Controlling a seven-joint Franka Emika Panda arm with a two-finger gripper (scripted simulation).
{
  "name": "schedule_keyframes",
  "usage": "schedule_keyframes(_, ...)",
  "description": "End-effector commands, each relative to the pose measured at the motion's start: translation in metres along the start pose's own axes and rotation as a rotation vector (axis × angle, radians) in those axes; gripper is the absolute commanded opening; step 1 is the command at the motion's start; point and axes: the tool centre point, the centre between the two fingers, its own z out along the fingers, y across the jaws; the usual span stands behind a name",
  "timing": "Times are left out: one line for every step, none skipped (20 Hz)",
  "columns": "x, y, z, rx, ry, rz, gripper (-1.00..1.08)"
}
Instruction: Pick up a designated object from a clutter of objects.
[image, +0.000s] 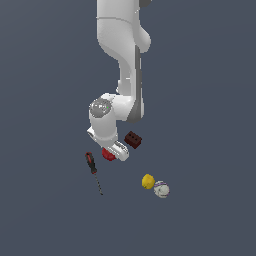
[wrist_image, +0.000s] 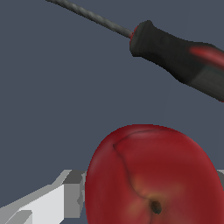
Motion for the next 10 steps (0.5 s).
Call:
schedule_keyframes(0.0, 0.001, 0.001, -0.001, 0.0, 0.001, -1.0)
schedule_keyframes(0.0, 0.001, 0.001, -0.001, 0.0, 0.001, -1.0)
schedule_keyframes(0.0, 0.0, 0.0, 0.0, 0.0, 0.0, -1.0)
schedule_keyframes(0.0, 0.0, 0.0, 0.0, 0.0, 0.0, -1.0)
schedule_keyframes(0.0, 0.0, -0.001, 0.0, 0.0, 0.0, -1.0)
schedule_keyframes(-0.001, 0.0, -0.002, 0.0, 0.0, 0.0, -1.0)
schedule_keyframes(-0.002, -0.001, -0.003, 0.0, 0.0, 0.0, -1.0)
schedule_keyframes(-0.003, -0.001, -0.005, 0.0, 0.0, 0.0, -1.0)
schedule_keyframes(-0.005, -0.002, -0.007, 0.0, 0.0, 0.0, -1.0)
schedule_keyframes(-0.007, -0.002, -0.009, 0.0, 0.0, 0.0, -1.0)
